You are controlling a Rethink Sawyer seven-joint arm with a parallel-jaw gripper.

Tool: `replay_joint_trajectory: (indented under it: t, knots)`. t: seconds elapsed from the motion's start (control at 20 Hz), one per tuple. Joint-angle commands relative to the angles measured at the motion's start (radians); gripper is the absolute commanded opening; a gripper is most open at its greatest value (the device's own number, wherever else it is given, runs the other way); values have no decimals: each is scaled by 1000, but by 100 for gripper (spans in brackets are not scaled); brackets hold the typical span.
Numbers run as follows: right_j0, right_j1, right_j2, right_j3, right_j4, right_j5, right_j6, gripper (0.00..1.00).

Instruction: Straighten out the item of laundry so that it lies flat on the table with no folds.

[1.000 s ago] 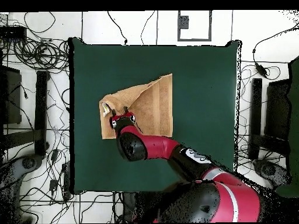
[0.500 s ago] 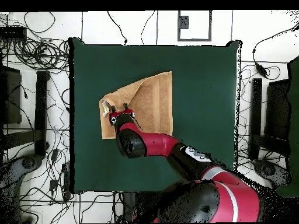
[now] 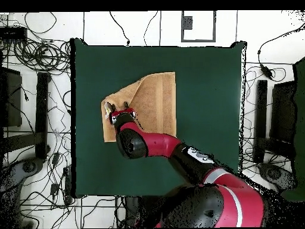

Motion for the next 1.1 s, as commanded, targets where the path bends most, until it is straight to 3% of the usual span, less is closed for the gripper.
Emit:
replay_joint_trajectory:
  t: [0.05,1.1]
  knots:
    - [59,19,91,-84,86,72,240,100]
    - [88,-26,78,-64,149,90,246,100]
